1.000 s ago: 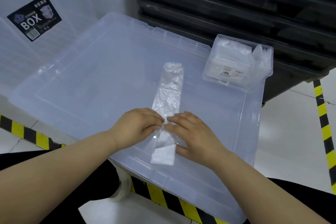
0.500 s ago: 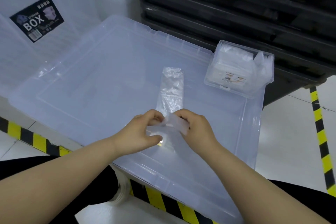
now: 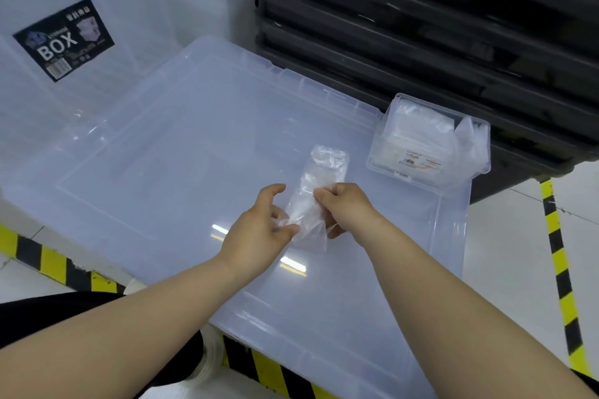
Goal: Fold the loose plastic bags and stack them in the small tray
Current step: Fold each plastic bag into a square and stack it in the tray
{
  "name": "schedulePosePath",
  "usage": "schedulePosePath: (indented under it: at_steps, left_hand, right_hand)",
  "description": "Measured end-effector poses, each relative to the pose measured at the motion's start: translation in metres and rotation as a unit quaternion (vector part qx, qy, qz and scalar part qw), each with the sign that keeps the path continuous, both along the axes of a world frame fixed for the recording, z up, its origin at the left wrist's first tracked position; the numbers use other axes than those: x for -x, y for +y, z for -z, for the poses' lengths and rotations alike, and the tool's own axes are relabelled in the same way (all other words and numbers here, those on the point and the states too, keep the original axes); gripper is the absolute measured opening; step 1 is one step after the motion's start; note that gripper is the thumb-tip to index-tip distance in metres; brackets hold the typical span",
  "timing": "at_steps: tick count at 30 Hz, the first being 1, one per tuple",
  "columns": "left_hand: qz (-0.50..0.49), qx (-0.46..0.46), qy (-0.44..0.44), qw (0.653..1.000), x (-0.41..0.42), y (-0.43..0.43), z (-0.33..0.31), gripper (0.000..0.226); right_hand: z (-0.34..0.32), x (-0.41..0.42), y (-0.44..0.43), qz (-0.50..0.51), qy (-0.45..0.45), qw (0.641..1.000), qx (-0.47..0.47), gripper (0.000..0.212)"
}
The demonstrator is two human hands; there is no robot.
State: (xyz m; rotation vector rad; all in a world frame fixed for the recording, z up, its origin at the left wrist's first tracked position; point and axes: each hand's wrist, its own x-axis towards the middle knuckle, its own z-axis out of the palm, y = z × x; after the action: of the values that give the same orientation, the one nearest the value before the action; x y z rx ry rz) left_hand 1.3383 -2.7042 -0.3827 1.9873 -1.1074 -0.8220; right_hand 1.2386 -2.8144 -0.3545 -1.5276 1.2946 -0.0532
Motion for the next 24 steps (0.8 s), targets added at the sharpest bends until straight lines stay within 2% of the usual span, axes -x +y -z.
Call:
schedulePosePath:
  at_steps: [1, 3, 4, 6, 9, 13, 16, 22, 24]
  left_hand:
    - [0.004, 0.027, -0.069, 0.997, 0.0, 0.0, 0.0, 0.053]
    - [0.05, 0.131, -0.27, 0.953, -0.002, 0.0, 0.006, 0.042]
    - [0.093, 0.174, -0.334, 0.922, -0.001, 0.002, 0.01, 0.04]
    - [0.179, 0.204, -0.393, 0.879, 0.005, 0.007, 0.02, 0.042]
    - [0.251, 0.151, -0.426, 0.856, 0.01, 0.015, 0.027, 0.054]
    - [0.266, 0.074, -0.412, 0.868, 0.003, 0.015, 0.028, 0.063]
    - [0.276, 0.058, -0.406, 0.869, 0.0, 0.015, 0.03, 0.064]
    - [0.274, 0.063, -0.432, 0.857, 0.0, 0.012, 0.035, 0.06]
    - [0.272, 0.067, -0.435, 0.856, -0.001, 0.011, 0.035, 0.059]
  right_hand:
    - [-0.001, 0.0, -0.002, 0.012, -0.004, 1.0, -0.017, 0.027]
    - [-0.002, 0.002, -0.006, 0.043, -0.025, 0.997, -0.062, 0.026]
    - [-0.003, 0.003, -0.008, 0.052, -0.036, 0.994, -0.086, 0.025]
    - [-0.003, 0.005, -0.011, 0.054, -0.044, 0.99, -0.12, 0.023]
    - [-0.004, 0.005, -0.014, 0.056, -0.045, 0.988, -0.136, 0.023]
    - [-0.008, 0.007, -0.014, 0.069, -0.059, 0.984, -0.154, 0.026]
    - [-0.014, 0.011, -0.012, 0.081, -0.043, 0.986, -0.141, 0.029]
    - [-0.014, 0.034, 0.006, 0.01, 0.021, 0.997, -0.077, 0.018]
    - [-0.008, 0.036, 0.011, 0.016, 0.024, 0.998, -0.049, 0.015]
